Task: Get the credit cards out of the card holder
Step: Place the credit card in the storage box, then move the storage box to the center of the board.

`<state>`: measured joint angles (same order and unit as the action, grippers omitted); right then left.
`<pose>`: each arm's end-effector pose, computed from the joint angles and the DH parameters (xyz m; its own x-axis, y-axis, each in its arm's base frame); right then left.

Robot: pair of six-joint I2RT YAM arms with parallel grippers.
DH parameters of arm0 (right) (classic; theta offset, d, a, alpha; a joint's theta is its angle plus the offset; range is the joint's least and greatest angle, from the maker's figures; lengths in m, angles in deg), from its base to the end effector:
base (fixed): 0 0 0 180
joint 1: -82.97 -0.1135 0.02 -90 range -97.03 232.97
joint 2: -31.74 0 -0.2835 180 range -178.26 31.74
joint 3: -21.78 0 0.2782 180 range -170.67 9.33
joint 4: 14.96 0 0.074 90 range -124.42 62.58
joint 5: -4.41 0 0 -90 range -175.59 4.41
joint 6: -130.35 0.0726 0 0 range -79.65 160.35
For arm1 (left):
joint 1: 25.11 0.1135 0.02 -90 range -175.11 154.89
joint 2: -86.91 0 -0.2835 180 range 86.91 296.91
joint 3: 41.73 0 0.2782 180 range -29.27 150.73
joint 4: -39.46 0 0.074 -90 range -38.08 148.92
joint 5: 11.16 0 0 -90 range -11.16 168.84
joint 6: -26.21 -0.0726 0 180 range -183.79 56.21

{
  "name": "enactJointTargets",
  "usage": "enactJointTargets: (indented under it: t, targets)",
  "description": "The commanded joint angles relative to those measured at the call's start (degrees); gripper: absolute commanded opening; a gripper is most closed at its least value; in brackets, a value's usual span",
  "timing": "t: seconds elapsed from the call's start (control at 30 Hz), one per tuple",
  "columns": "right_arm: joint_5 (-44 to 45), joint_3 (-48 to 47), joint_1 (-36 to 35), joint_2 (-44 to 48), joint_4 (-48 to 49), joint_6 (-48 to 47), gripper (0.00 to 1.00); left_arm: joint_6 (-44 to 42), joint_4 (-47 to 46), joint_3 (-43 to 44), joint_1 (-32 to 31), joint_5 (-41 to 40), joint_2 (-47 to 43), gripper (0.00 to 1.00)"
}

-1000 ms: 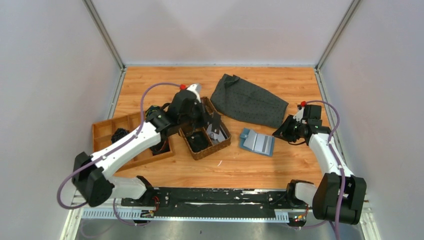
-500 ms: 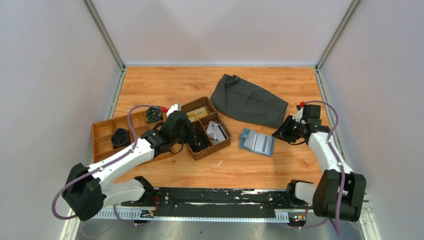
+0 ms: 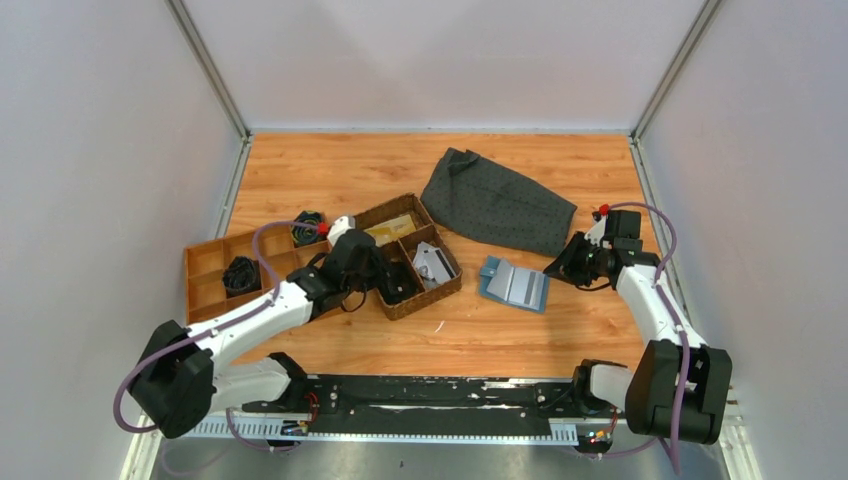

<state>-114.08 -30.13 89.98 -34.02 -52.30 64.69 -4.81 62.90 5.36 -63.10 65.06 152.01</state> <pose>0.2624 0.0026 0.1980 -0.7827 0.4612 -0.4178 0.1461 0.7888 0.5970 0.2262 -0.1547 0.1890 -0.6606 -0.5402 -0.5214 -0.2115 0.8003 -0.5611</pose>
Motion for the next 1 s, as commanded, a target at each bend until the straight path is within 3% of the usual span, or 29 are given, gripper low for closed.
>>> enactJointTargets:
  t: [0.0,0.13,0.3,0.5,0.63,0.97]
  targets:
    - [-0.73,0.44,-0.68,0.2,-1.15,-0.48,0.17,0.32,5.07,1.98,0.29,-5.18,-1.12,0.44]
    - [-1.08,0.44,-0.76,-0.2,-0.79,-0.28,0.18,-0.96,9.6,3.43,0.27,-7.91,-5.24,0.44]
    - [-1.09,0.61,-1.13,-0.58,0.02,0.19,0.18,-5.97,7.66,5.82,-1.12,-6.61,-8.2,0.42]
    - [-0.89,0.51,-2.87,-1.5,0.84,0.9,0.18,-11.64,9.13,14.01,-5.31,-4.99,0.59,0.4]
    - [-0.71,0.35,-3.65,-1.35,0.89,1.18,0.18,-12.19,9.49,14.6,-5.24,-6.3,4.36,0.4]
    - [-0.78,0.74,-3.91,-1.15,0.85,1.22,0.18,-16.49,10.93,19.12,0.61,-2.94,16.0,0.41]
